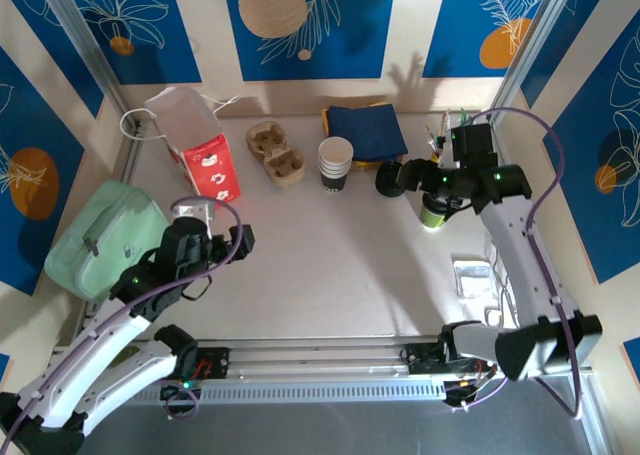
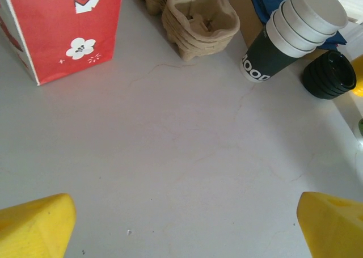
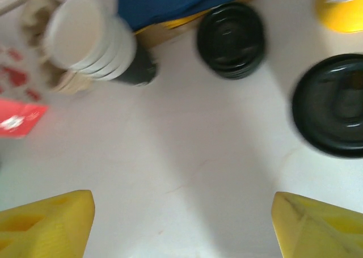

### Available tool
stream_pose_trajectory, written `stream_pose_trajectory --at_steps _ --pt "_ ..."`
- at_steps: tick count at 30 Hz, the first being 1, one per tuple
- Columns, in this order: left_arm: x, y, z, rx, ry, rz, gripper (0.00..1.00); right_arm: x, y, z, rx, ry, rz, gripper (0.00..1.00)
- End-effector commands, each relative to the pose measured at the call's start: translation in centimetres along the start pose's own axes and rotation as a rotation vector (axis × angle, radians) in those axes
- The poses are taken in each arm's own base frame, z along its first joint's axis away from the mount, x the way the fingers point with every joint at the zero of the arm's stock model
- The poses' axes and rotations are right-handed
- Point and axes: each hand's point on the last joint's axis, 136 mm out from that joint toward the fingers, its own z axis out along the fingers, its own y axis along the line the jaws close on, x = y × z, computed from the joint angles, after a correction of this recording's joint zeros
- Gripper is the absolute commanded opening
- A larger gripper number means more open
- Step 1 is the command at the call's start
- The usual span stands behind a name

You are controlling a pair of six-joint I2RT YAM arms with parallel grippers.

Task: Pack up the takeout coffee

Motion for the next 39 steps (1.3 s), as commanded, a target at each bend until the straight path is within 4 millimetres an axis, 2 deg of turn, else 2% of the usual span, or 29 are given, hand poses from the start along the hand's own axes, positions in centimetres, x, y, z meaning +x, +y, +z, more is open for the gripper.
stream_pose_trajectory --at_steps 1,4,7,11,14,20,25,29,39 --pt "-1.3 -1.1 -0.1 0.026 0.002 -0.004 0.97 1.6 4.6 0.1 -0.221 0.003 -0.047 0.82" --pt "-1.7 -2.1 1.0 0.03 0.03 -0.016 0.93 3.0 6.5 1.0 -0.304 -0.021 -0.096 0.82" --pt "-2.1 -3.2 2.7 0.032 0.062 -0.043 0.87 5.0 8.0 2.9 -0.346 -0.034 -0.169 0.82" --pt "-2.8 -4.6 5.5 0.011 0.074 -0.081 0.81 7.1 8.3 6.4 -0.349 -0.063 -0.225 0.82" --pt "-3.5 -5.7 7.8 -0.031 0.095 -0.08 0.78 8.3 8.8 8.3 -0.357 -0.088 -0.269 0.82" --pt "-5.8 -6.6 11.4 -0.161 0.07 -0.074 0.74 10.6 9.8 10.0 -0.394 -0.17 -0.394 0.82" --pt "-7.1 -6.4 14.3 -0.272 0.058 -0.065 0.74 11.1 9.9 10.2 -0.406 -0.164 -0.374 0.82" --pt "-8.2 -5.9 16.6 -0.365 0.054 -0.038 0.72 11.1 8.9 10.9 -0.356 -0.177 -0.365 0.82" --pt "-8.4 -3.3 22.4 -0.463 0.111 -0.03 0.62 10.6 8.3 11.6 -0.314 -0.182 -0.369 0.83"
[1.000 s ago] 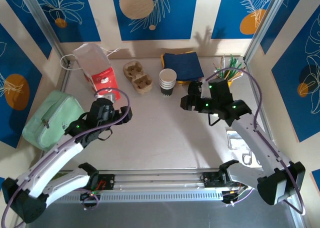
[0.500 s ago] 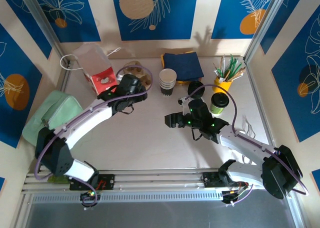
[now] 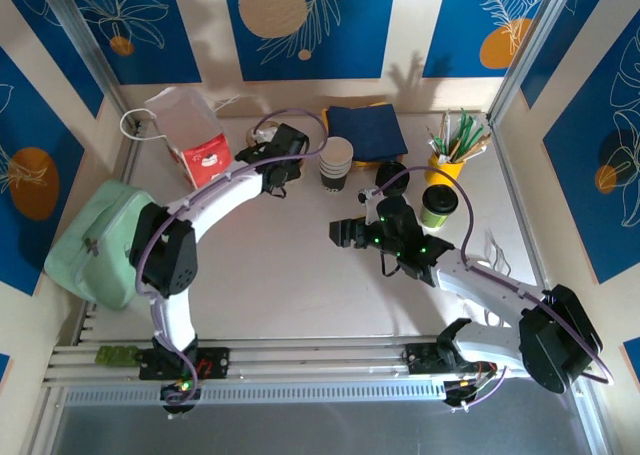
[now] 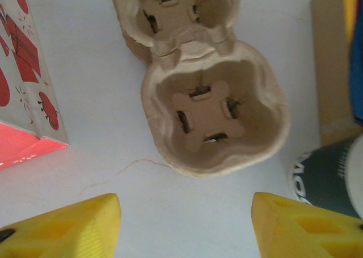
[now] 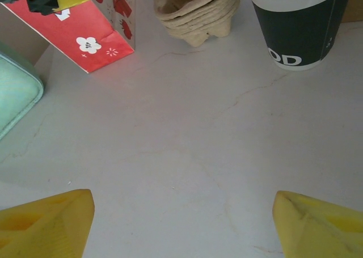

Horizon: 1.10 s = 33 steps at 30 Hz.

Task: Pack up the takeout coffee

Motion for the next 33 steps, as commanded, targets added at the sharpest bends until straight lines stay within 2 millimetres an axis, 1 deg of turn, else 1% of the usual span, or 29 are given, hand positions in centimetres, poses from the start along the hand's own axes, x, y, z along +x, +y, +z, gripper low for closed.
stream_pose_trajectory --at_steps 1,6,10,13,14,16,17,24,27,31,33 --pt "-0.9 1.2 1.3 -0.06 0.002 0.001 0.62 -0.4 -0.5 0.2 0.027 -0.018 -0.021 0.83" --pt "-0.7 1.4 4.0 -0.078 0.033 -0.004 0.61 -0.5 -0.7 0.4 0.034 -0.014 -0.017 0.83" --pt "-1.0 1.3 5.5 -0.084 0.039 0.005 0.59 -0.3 -0.8 0.7 0.042 0.006 -0.008 0.83" --pt "-1.4 0.9 6.4 -0.065 0.045 0.03 0.52 -0.1 -0.9 0.9 0.042 0.015 0.006 0.83" --pt "-1.5 1.0 6.7 -0.074 0.048 0.035 0.51 0.0 -0.8 1.0 0.034 0.018 0.008 0.83" --pt "-1.7 1.1 7.1 -0.074 0.043 0.049 0.46 0.1 -0.8 1.2 0.032 0.025 0.01 0.83" --pt "-1.7 1.2 7.1 -0.078 0.041 0.057 0.46 0.2 -0.8 1.2 0.034 0.03 0.009 0.83" --pt "-0.7 2.0 7.9 -0.097 0.041 0.052 0.48 0.1 -1.2 1.5 0.052 0.036 0.006 0.83" --pt "-0.1 1.8 8.5 -0.087 0.052 0.049 0.47 0.3 -1.3 1.5 0.057 0.04 0.009 0.83" --pt "0.3 1.8 8.8 -0.083 0.064 0.047 0.43 0.3 -1.2 1.5 0.052 0.039 0.01 0.83" --pt "0.3 1.8 8.9 -0.086 0.061 0.056 0.39 0.4 -1.3 1.6 0.056 0.041 0.012 0.83"
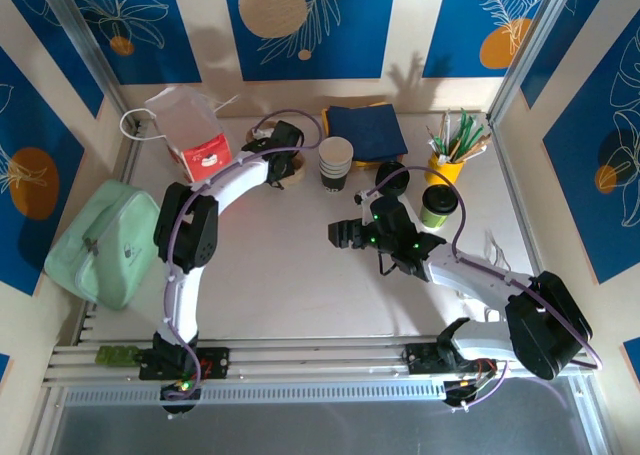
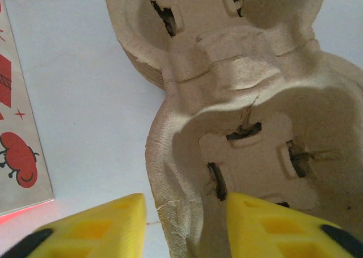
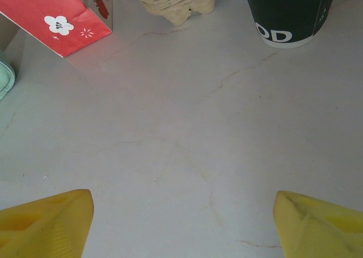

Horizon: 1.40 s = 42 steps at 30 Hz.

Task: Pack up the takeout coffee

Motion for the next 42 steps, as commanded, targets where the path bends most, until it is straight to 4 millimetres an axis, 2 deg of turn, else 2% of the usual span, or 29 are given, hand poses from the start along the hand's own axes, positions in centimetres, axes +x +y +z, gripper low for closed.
stream_pose_trajectory --at_steps 1,17,29,42 --pt "0.3 0.4 1.0 -0.01 0.007 0.011 0.38 -1.0 0.1 0.0 0.007 -0.02 0.005 0.83" --pt "-0.1 0.6 0.4 -0.008 -0.015 0.013 0.3 -0.9 0.0 0.2 0.012 -0.006 0.01 0.83" --pt "-1.3 0.9 -1.1 -0.004 -0.053 0.017 0.29 -0.7 -0.3 0.6 0.027 0.008 0.007 0.83" --pt "-1.7 1.0 -1.7 0.006 -0.068 0.016 0.27 -0.7 -0.5 0.7 0.034 0.01 0.006 0.83"
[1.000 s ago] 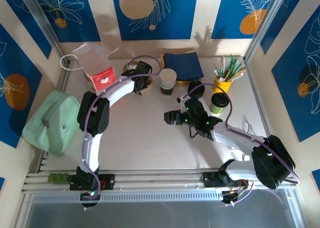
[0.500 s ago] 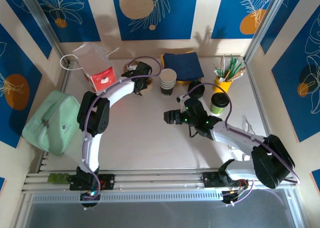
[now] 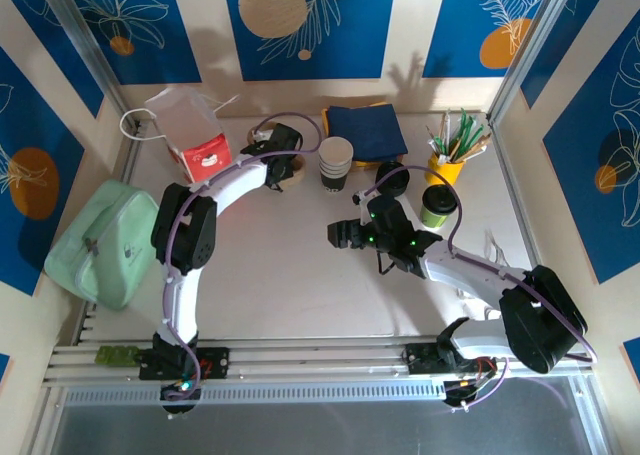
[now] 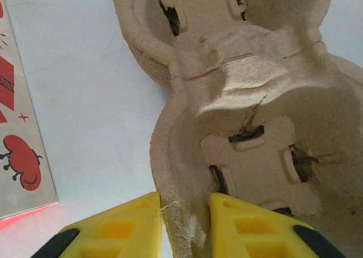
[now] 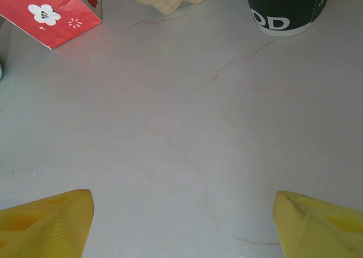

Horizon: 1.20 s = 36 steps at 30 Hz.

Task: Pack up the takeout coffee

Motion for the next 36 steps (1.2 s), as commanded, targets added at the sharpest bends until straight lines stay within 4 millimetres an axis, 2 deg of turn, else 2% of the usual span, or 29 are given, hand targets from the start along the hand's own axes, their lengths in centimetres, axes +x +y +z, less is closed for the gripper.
stream_pose_trajectory --at_steps 1,21,28,36 --pt "-1.9 0.8 -1.6 -0.002 -0.051 -0.004 0.26 -1.2 0.0 0.0 0.016 -0.025 0.0 0.83" --pt "-3.7 0.8 -4.6 0.054 -0.101 -0.039 0.17 -1.3 -0.2 0.1 0.024 -0.023 -0.002 0.83" --pt "-5.1 1.2 -6.8 0.07 -0.148 -0.044 0.12 -1.3 -0.1 0.1 0.023 -0.022 -0.002 0.83" --pt "-5.7 1.0 -9.1 0.147 -0.17 -0.061 0.09 -1.3 -0.2 0.0 0.028 -0.024 -0.003 0.83"
